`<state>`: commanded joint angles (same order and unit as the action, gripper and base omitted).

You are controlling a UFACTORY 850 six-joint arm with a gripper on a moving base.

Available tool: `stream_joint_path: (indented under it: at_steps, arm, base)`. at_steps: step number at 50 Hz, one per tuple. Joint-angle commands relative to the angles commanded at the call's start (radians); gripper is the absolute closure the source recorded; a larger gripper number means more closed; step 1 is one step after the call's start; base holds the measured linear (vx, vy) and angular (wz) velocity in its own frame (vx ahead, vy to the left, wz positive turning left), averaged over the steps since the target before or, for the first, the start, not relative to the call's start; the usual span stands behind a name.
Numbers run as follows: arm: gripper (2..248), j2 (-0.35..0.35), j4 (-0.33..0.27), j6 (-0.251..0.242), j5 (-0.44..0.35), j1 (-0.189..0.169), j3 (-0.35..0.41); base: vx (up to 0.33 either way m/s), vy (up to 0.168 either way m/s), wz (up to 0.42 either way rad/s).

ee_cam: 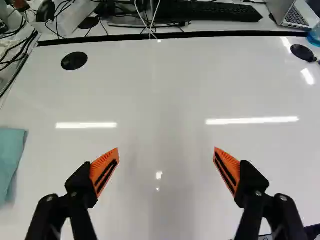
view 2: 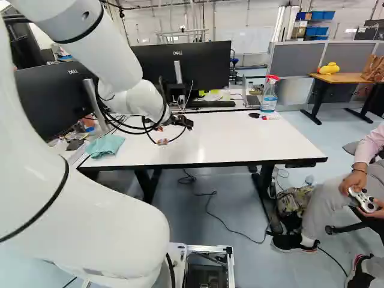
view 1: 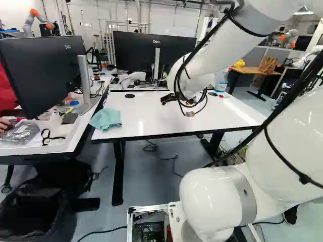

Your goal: Clean the table with the green towel

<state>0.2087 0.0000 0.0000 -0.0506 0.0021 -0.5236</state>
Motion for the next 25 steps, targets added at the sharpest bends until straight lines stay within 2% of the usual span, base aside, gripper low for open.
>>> stream_joint_path:
  at_steps: [25]
  arm:
    - [3,0.011,0.0,0.0,-0.13,0.0,0.069]
  base:
    - [0.0,0.0,0.0]
